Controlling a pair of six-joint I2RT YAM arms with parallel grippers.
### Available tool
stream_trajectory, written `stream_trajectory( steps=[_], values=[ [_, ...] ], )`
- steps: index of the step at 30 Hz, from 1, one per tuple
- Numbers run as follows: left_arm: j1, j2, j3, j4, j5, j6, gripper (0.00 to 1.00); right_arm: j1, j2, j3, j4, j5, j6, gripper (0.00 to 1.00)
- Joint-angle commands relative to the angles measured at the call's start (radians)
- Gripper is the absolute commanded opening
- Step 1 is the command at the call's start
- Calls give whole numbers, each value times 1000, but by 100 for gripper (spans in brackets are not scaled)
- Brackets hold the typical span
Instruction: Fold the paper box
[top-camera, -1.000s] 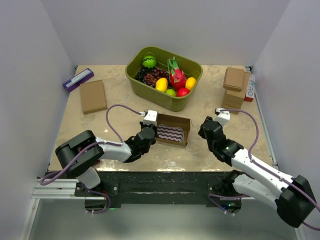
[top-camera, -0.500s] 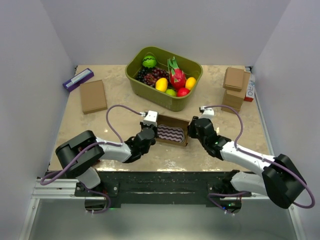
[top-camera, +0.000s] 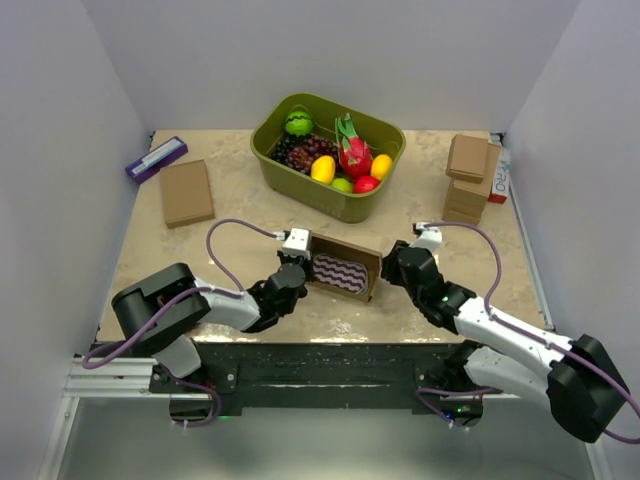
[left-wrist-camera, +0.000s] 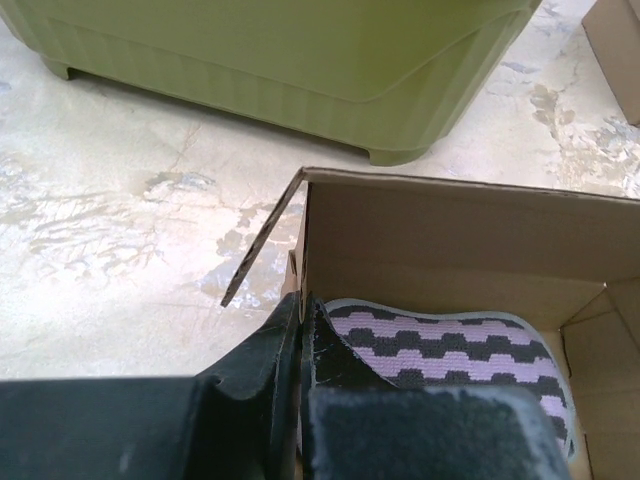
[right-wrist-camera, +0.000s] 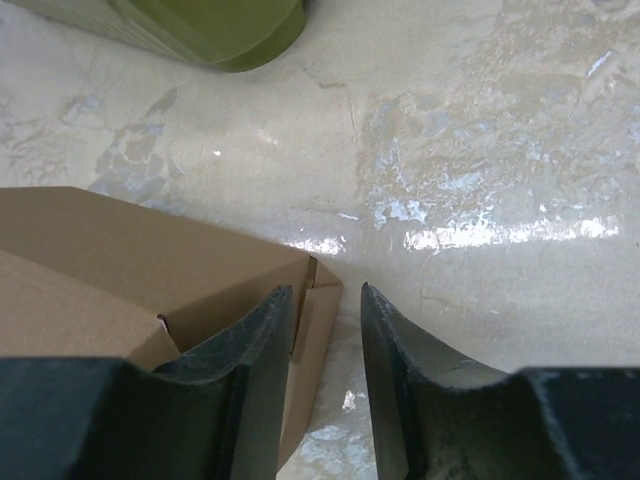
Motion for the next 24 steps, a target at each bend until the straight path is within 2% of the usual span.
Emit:
stream_trajectory(
  steps=[1,3,6,16,24],
  values=[
    [-18,30,-50,-204,22,-44,0,3,-37,-5,-73,23,62,43],
    [-18,30,-45,-216,12,-52,0,5,-36,12,-102,24,85,48],
    [-18,36,-42,-224,14,-52,0,5,-25,9,-101,23,85,47],
    [-38,45,-25,-216,72,-81,0,35,110,-28,86,-69,160,43],
    [-41,48,-19,-285,48,-90,0,58,144,-4,33,-1,189,43]
  ],
)
